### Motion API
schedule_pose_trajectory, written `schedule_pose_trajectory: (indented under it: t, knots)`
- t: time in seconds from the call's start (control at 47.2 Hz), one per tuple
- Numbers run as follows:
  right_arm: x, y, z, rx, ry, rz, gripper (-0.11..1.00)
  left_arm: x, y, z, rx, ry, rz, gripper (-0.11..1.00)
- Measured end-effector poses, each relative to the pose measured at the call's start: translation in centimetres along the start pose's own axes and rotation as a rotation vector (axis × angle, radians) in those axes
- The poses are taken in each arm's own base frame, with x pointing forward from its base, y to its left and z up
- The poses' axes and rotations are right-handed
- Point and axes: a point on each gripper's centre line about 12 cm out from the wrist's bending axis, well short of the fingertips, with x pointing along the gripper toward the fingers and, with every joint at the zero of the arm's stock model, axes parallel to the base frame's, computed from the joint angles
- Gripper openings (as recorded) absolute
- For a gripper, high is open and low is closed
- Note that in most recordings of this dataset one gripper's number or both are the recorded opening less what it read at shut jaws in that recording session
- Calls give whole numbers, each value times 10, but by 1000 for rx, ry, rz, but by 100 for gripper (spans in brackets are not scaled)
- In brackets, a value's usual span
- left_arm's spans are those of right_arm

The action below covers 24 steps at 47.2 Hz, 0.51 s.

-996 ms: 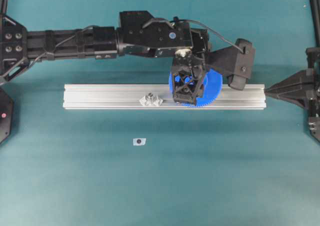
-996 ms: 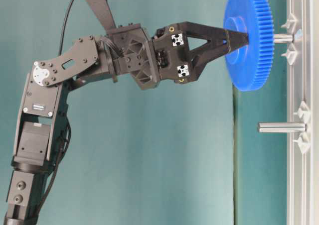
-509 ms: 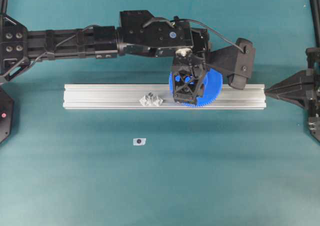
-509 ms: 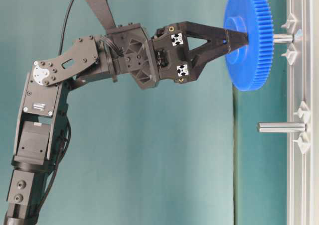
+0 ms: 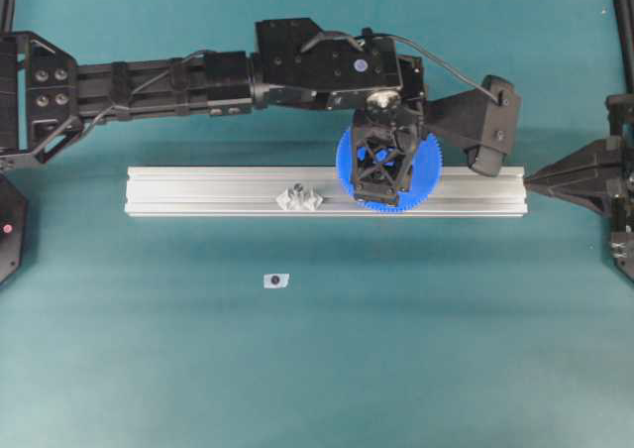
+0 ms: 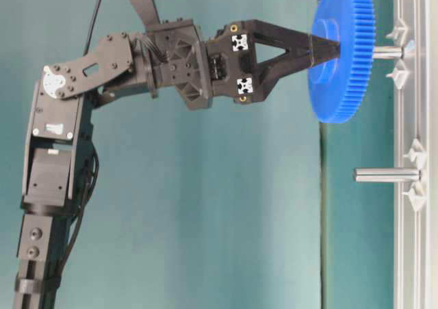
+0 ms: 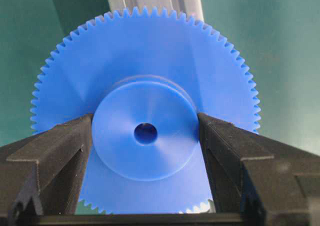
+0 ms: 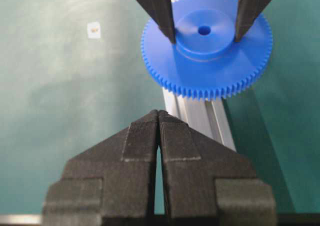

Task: Find the location of the shaft and insert the large gear.
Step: 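Align the gear's bore with the shaft and lower it down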

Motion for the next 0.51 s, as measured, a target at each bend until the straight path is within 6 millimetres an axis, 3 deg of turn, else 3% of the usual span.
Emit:
schedule_pose_trajectory:
  t: [0.509]
  knots:
    - [0,0,0,2,0,-1,0,0,2,-2,-15,12,-3,71]
